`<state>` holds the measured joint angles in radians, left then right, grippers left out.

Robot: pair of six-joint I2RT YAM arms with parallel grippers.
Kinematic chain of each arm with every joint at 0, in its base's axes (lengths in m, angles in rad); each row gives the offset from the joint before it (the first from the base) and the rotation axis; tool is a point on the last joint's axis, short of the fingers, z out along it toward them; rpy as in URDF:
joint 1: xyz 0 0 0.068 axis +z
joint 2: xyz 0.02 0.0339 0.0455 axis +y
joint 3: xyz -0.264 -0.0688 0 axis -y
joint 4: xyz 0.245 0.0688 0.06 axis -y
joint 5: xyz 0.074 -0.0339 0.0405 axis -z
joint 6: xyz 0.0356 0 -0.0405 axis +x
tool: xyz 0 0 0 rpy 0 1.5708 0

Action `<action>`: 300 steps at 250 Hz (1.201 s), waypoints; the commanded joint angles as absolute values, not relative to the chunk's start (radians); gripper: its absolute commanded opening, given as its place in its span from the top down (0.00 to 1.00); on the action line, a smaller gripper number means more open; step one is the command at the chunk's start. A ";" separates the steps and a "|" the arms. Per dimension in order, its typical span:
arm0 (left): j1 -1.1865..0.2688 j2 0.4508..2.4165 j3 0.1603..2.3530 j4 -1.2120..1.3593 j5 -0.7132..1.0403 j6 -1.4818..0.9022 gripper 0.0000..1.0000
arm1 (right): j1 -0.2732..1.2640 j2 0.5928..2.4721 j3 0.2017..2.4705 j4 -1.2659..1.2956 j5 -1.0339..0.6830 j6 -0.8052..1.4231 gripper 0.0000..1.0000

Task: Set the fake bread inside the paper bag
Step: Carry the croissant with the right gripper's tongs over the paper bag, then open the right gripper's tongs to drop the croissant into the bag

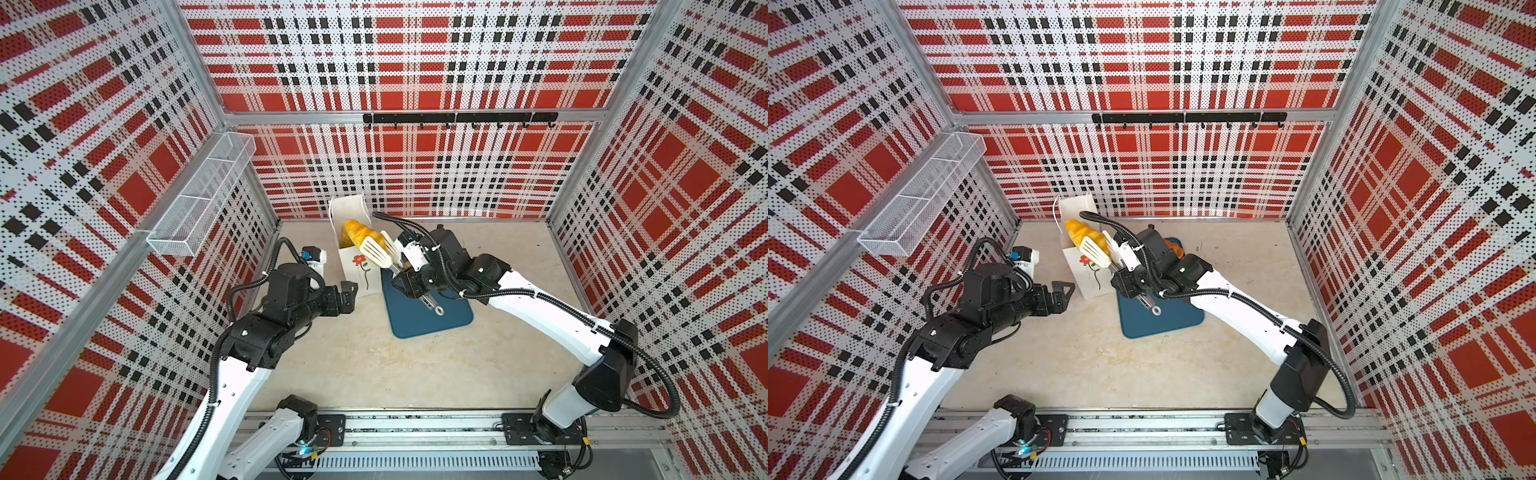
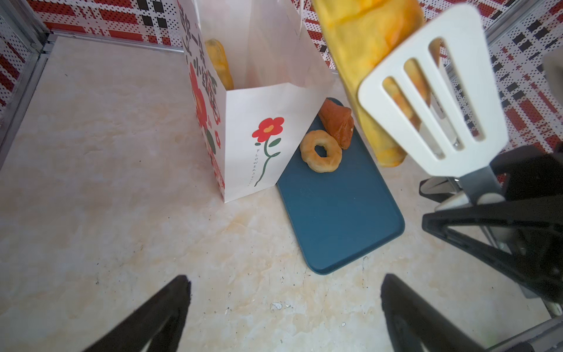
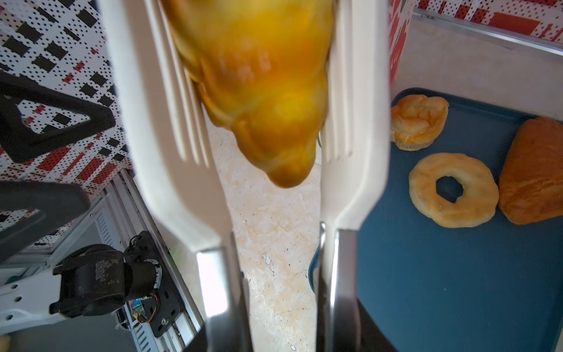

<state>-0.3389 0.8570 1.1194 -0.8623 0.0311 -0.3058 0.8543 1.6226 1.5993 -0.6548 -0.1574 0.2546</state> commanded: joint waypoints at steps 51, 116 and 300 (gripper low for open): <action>-0.267 0.843 1.134 -0.859 0.103 -0.288 0.01 | 0.860 1.709 1.758 -0.609 -0.154 0.277 0.56; -0.204 0.839 1.114 -0.846 0.170 -0.262 0.01 | 0.860 1.787 1.856 -0.621 -0.136 0.293 0.56; -0.135 0.841 1.066 -0.830 0.234 -0.238 0.01 | 0.834 1.950 2.052 -0.616 -0.097 0.354 0.54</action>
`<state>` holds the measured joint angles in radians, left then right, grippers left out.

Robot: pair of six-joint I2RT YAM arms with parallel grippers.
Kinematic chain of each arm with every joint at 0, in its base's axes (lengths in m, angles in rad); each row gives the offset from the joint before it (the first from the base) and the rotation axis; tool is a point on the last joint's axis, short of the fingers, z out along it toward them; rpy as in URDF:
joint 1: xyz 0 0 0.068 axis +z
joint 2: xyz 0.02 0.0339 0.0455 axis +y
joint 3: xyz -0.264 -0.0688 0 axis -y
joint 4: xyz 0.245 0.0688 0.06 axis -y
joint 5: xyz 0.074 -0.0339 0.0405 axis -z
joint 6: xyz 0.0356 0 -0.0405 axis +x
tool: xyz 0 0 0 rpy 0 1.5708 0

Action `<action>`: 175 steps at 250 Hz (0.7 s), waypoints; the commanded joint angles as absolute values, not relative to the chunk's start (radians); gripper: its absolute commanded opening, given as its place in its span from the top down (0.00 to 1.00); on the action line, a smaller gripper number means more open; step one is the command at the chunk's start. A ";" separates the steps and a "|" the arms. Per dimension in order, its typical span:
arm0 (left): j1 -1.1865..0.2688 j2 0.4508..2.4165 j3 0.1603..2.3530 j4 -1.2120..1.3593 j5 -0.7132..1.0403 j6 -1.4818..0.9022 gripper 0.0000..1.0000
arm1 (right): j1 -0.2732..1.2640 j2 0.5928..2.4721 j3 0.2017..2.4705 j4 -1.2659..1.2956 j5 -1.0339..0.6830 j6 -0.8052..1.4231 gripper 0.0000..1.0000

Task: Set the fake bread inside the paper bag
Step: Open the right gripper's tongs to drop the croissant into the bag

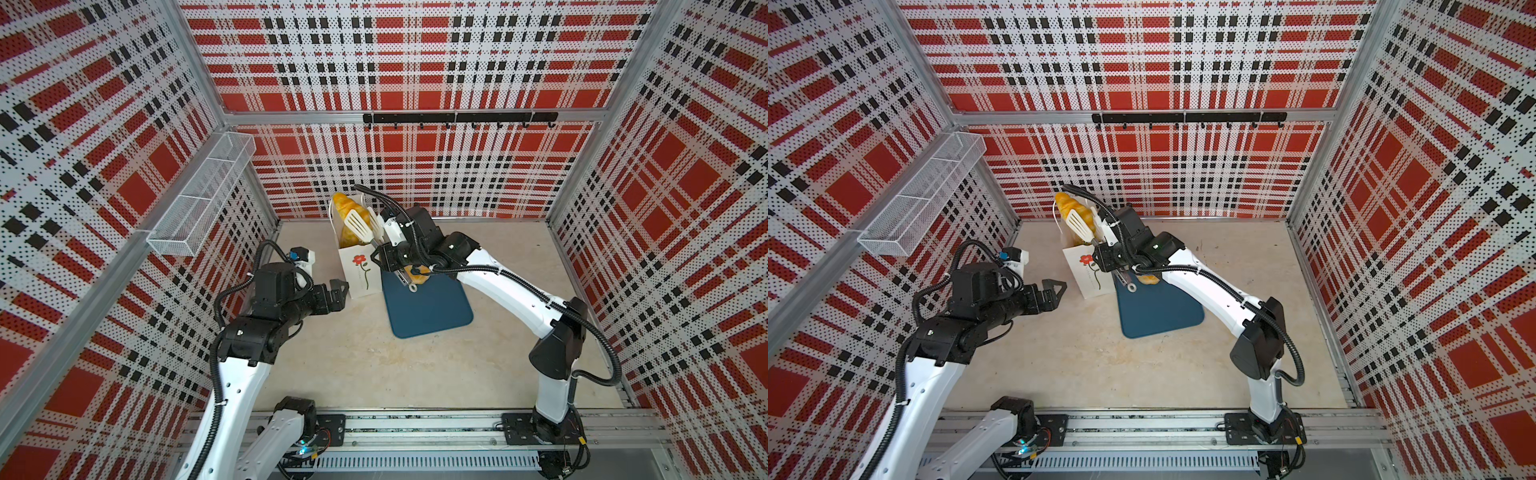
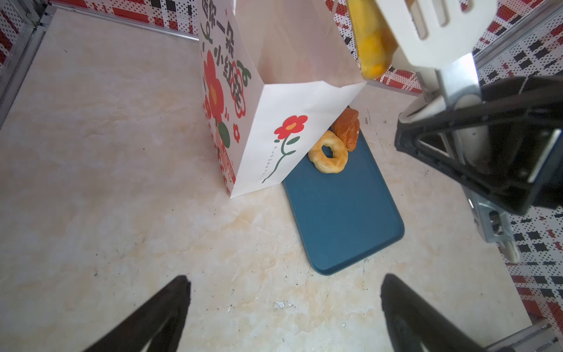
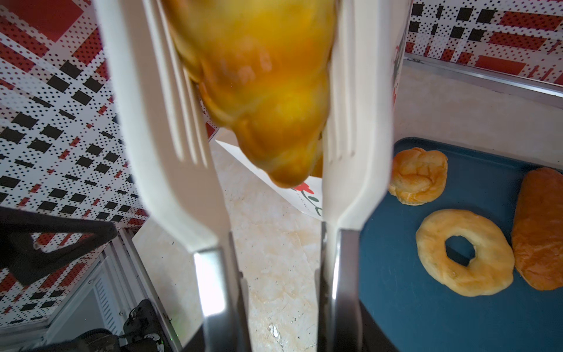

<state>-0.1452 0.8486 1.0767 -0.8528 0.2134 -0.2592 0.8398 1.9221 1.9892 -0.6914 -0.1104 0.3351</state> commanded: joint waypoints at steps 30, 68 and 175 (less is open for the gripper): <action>-0.131 0.836 1.062 -0.832 0.234 -0.235 0.01 | 0.831 1.972 2.074 -0.623 -0.093 0.358 0.54; -0.127 0.834 1.047 -0.828 0.241 -0.236 0.00 | 0.829 1.992 2.103 -0.637 -0.083 0.352 0.54; -0.123 0.834 1.035 -0.822 0.250 -0.239 0.01 | 0.828 2.010 2.133 -0.685 -0.058 0.329 0.46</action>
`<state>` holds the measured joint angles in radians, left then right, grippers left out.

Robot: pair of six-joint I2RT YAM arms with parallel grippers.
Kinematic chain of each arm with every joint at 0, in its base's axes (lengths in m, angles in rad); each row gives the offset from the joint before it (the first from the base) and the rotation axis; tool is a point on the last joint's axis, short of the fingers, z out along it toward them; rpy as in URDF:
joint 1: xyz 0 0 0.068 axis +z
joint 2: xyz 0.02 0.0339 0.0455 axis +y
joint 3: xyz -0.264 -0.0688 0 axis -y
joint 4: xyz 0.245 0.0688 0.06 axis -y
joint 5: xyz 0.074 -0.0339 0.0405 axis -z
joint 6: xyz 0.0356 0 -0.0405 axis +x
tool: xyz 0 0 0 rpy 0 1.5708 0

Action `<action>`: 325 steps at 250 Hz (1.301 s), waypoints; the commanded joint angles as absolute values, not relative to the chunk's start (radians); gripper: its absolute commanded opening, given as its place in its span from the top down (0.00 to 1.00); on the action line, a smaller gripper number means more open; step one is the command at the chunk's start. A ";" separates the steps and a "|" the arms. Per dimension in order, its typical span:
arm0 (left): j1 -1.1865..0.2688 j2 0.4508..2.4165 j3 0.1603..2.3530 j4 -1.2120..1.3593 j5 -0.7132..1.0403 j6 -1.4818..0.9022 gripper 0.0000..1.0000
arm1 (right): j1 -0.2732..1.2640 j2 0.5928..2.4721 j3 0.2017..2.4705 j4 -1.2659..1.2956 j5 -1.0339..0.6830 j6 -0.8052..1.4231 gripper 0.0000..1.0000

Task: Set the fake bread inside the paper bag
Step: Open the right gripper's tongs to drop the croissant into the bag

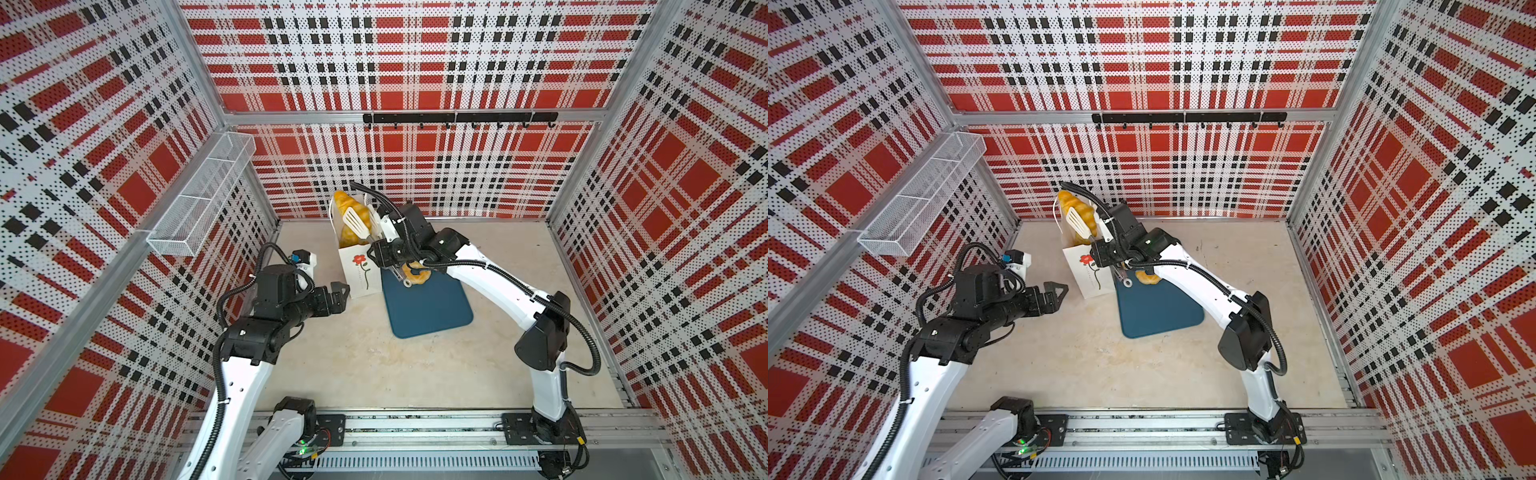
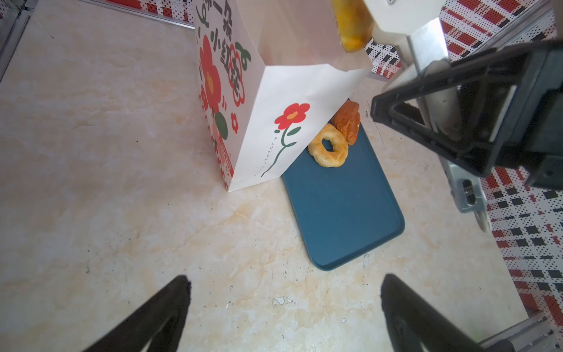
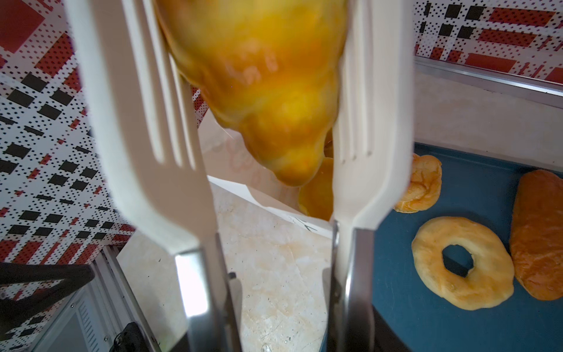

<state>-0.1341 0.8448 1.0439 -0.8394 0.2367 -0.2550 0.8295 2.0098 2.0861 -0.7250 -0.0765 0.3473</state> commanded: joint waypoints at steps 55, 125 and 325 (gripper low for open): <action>-0.122 0.830 1.031 -0.820 0.253 -0.245 0.01 | 0.828 1.998 2.134 -0.708 -0.052 0.316 0.41; -0.123 0.827 1.026 -0.818 0.258 -0.252 0.01 | 0.827 1.973 2.123 -0.715 -0.041 0.304 0.37; -0.258 0.761 0.965 -0.797 0.084 -0.326 0.01 | 0.804 1.697 1.819 -0.720 0.018 0.215 0.38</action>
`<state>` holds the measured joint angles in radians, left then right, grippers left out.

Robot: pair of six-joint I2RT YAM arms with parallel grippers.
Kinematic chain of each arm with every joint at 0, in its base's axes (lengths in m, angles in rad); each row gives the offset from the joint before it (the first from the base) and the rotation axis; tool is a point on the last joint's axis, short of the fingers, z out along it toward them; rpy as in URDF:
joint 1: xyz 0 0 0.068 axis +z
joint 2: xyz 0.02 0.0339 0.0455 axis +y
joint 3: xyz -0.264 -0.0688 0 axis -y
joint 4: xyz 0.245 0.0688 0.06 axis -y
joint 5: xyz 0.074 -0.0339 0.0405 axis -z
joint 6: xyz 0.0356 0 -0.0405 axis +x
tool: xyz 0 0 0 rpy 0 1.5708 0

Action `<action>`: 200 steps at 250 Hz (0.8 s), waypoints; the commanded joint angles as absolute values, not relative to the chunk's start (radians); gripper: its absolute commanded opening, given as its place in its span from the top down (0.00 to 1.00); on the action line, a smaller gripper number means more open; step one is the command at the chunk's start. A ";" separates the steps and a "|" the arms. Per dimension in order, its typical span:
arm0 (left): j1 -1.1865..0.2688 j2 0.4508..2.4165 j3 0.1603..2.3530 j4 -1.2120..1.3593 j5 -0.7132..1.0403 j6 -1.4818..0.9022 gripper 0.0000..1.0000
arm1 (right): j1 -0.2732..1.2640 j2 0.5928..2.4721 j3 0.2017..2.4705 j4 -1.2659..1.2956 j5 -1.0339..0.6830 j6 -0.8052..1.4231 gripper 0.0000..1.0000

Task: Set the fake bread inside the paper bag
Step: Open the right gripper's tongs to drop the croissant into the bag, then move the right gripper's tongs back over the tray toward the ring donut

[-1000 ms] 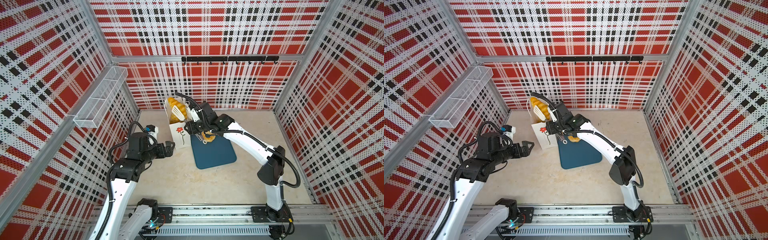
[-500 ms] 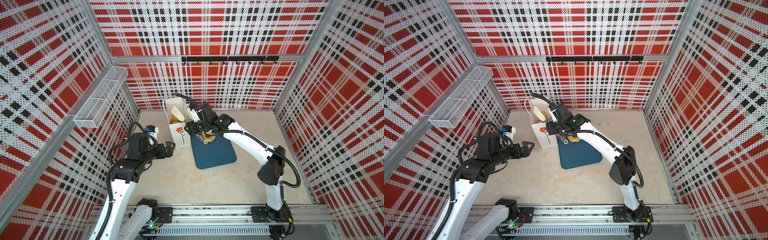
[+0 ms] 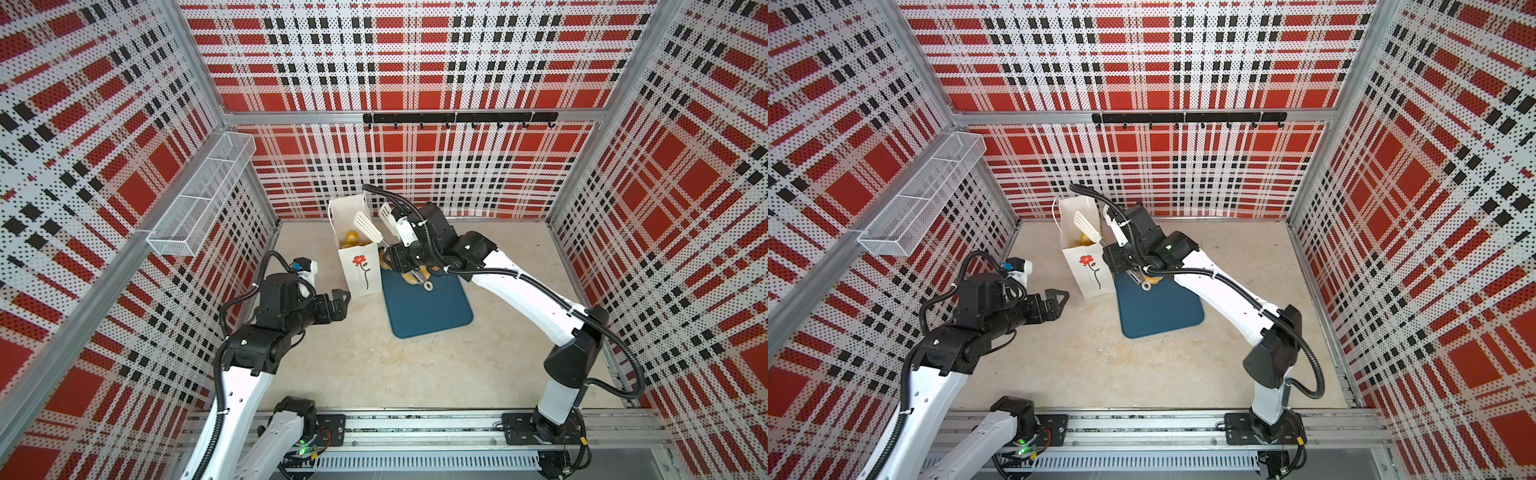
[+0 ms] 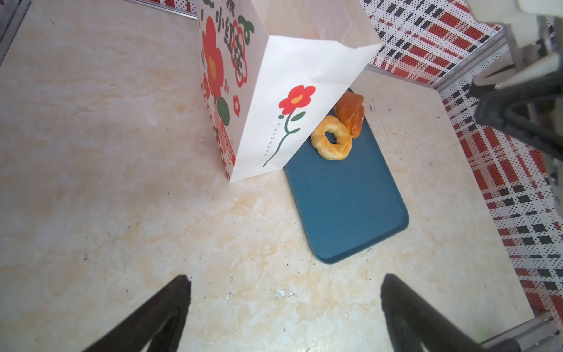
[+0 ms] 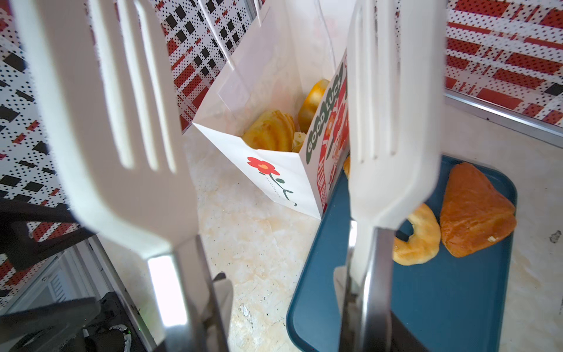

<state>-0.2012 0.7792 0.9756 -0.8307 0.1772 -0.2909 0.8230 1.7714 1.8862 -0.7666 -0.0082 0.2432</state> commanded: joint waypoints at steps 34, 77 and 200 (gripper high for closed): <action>-0.359 0.759 0.956 -0.781 -0.003 -0.358 0.01 | 0.771 1.620 1.702 -0.710 0.022 0.222 0.38; -0.471 0.764 0.935 -0.765 -0.111 -0.400 0.01 | 0.713 1.531 1.557 -0.715 0.040 0.224 0.39; -0.689 0.826 0.896 -0.695 -0.311 -0.510 0.00 | 0.610 1.476 1.302 -0.712 0.080 0.197 0.40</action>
